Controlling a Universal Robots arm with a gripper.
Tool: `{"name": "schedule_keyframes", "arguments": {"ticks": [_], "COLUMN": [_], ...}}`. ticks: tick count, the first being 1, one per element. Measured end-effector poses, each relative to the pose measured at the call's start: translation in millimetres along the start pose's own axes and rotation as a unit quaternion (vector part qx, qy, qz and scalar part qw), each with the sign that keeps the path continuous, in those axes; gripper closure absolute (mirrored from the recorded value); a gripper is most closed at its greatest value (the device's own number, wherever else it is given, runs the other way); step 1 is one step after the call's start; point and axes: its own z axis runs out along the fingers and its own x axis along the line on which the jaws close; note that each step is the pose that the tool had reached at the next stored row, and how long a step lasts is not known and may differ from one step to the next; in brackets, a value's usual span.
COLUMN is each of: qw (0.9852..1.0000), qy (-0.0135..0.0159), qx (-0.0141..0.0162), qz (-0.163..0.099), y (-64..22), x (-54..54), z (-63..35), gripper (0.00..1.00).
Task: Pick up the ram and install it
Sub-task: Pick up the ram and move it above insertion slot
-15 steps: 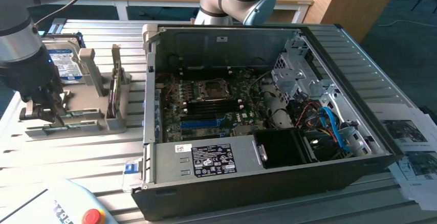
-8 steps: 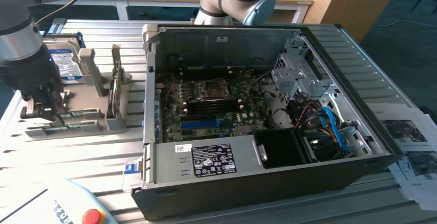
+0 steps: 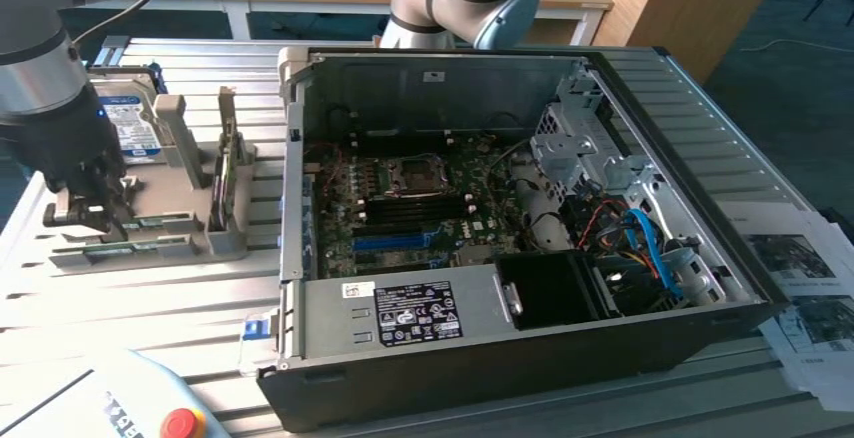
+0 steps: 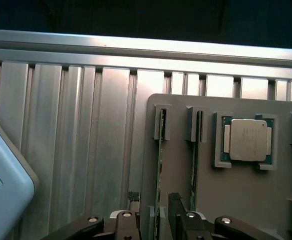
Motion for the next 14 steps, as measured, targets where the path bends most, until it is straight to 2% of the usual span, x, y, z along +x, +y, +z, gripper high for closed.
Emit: {"name": "schedule_keyframes", "arguments": {"ticks": [10,14], "qw": [1.0,1.0], "qy": [0.0,0.0], "qx": [0.0,0.0], "qz": [0.0,0.0], "y": [-0.9,-0.9], "x": [-0.4,-0.4], "z": [16.7,17.6], "gripper": [0.64,0.64]}}
